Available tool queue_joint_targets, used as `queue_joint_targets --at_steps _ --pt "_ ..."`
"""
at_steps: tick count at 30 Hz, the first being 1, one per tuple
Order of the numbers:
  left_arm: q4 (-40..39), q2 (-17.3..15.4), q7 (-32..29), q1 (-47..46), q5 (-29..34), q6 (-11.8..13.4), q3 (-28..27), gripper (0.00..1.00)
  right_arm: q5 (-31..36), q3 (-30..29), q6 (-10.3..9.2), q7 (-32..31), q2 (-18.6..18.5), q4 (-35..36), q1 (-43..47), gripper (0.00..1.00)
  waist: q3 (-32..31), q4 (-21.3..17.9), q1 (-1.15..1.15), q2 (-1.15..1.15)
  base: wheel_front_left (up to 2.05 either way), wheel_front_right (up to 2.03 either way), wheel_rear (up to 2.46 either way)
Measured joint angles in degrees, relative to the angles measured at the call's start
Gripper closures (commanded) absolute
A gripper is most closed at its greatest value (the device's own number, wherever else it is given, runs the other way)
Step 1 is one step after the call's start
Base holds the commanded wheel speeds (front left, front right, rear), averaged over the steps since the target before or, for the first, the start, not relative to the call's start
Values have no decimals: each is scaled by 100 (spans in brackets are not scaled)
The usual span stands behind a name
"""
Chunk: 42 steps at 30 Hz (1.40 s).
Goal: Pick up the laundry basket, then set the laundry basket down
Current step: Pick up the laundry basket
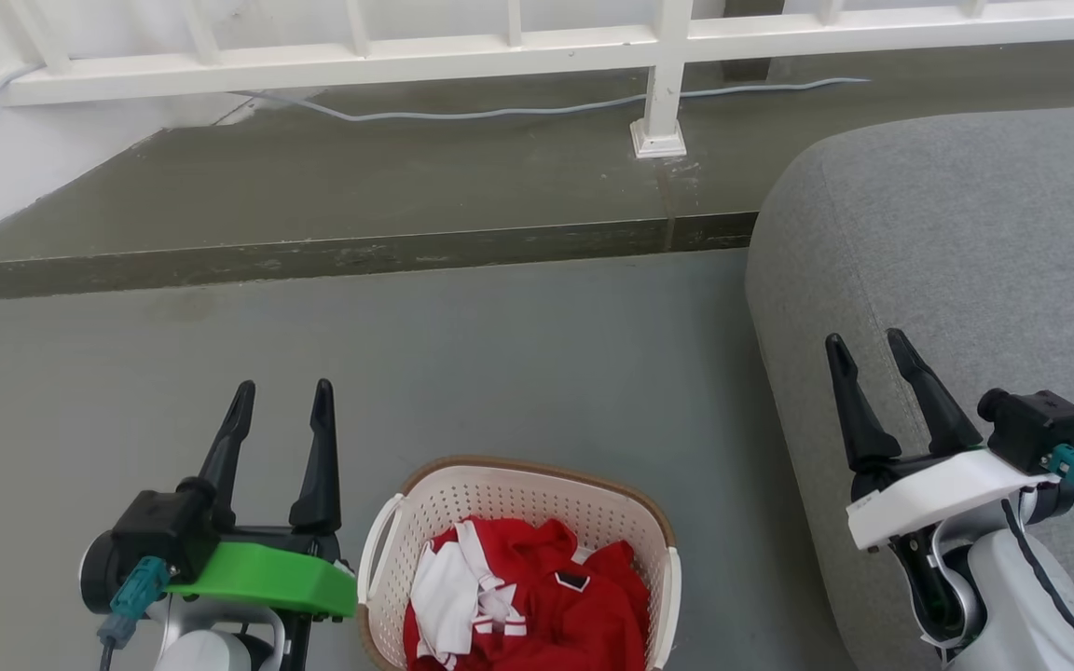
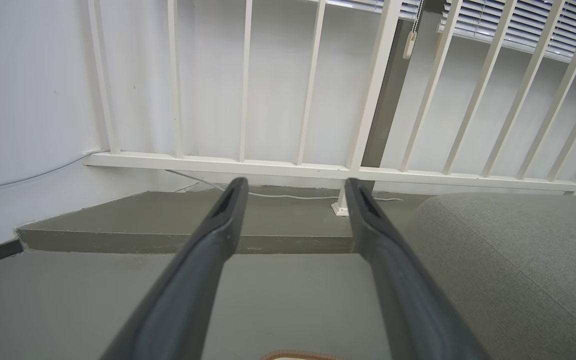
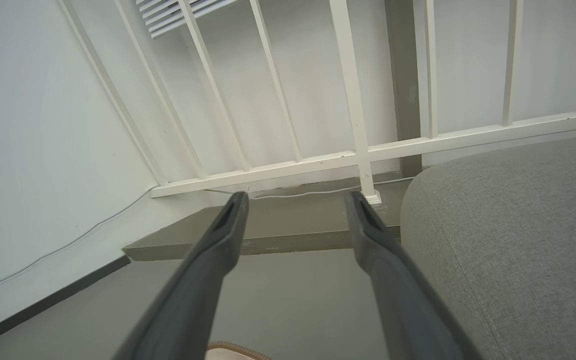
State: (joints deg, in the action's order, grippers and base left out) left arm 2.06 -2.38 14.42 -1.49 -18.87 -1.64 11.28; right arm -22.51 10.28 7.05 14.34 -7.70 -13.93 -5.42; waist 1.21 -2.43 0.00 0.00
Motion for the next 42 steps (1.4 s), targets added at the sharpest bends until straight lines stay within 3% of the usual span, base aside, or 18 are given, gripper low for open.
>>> queue_joint_targets --at_steps 25,42 --pt "102 0 0 -218 -7 167 12 0 46 116 1 1 -131 178 -157 0 762 -194 0 0 0 0 0" --pt "1285 4 0 -873 -34 157 -194 0 -261 102 1 2 -326 450 -599 0 1815 -353 0 0 0 0 0"
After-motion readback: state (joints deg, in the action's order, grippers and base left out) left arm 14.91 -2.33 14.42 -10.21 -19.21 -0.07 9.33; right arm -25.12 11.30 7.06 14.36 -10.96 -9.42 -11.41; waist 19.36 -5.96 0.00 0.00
